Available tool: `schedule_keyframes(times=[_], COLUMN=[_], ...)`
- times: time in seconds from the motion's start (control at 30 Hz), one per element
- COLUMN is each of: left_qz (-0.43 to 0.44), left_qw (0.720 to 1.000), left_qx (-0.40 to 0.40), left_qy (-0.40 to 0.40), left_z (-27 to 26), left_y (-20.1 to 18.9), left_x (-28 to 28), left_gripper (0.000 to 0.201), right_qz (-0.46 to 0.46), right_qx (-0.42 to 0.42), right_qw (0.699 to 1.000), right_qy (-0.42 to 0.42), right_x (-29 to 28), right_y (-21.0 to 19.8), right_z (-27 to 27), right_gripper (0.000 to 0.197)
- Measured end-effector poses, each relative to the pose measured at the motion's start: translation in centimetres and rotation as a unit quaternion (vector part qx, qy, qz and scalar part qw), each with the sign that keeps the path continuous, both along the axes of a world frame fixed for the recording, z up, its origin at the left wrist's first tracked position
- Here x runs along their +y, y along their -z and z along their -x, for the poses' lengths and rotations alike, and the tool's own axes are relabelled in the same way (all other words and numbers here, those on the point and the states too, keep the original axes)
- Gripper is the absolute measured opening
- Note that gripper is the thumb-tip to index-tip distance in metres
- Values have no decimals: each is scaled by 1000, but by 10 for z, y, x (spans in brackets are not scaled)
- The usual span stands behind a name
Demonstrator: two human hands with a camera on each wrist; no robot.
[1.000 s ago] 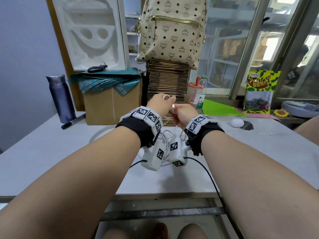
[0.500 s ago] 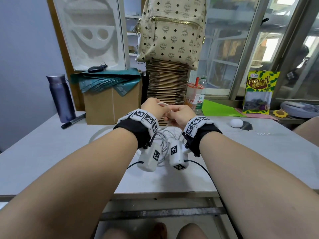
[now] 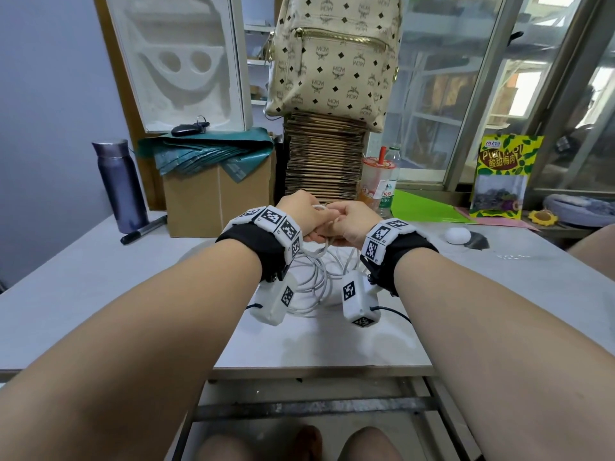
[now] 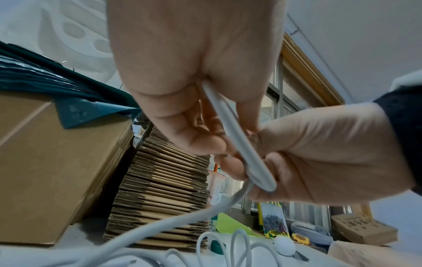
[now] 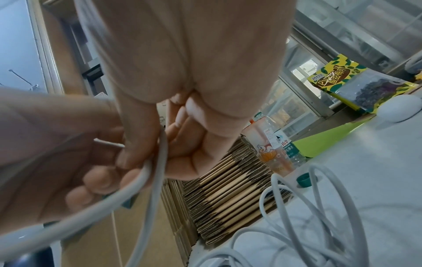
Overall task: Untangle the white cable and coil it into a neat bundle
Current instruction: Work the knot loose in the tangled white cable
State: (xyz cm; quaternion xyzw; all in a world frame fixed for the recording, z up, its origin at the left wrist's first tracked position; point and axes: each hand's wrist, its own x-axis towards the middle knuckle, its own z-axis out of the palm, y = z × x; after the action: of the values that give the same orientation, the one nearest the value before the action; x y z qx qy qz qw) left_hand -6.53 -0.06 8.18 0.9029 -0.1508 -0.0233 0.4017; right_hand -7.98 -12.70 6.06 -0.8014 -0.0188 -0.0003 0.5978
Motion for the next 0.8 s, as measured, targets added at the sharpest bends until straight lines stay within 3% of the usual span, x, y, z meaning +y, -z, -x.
schedule_keyframes(times=[0.1,0.2,0.33,0.4,0.53,0.63,0.73,0.8], left_qz=[4,25,120,186,376,496,537,526], left_qw=[1000,1000,991,980,921,858,819,820], left_qx=[-1,10,46,59,87,112,150,177], left_qy=[-8,-8,-32,-49,-45,-72,-131,-140], left_z=[-1,-4,-10,-13,-12,-15,-24,-25], left_y=[0,2,2,1,-1,-1,1,3], left_x=[0,2,7,11,15,15,16,17], left_gripper=[26,25,18,20,21,27,30,33], right_qz=[-14,-16,-44,-16,11,-25,-51,-87], right_qx=[14,7,12,27,84,88,5,-17], right_qw=[1000,999,998,999,996,996,997,994], right_qy=[16,42,50,39,17,21,54,65], right_x=[3,4,4,4,6,10,12,14], right_y=[2,5,3,4,13,11,4,-1], right_z=[-3,-5,-2,-2,-4,-1,-3,-5], right_gripper=[52,54,28,12,4,20,33,37])
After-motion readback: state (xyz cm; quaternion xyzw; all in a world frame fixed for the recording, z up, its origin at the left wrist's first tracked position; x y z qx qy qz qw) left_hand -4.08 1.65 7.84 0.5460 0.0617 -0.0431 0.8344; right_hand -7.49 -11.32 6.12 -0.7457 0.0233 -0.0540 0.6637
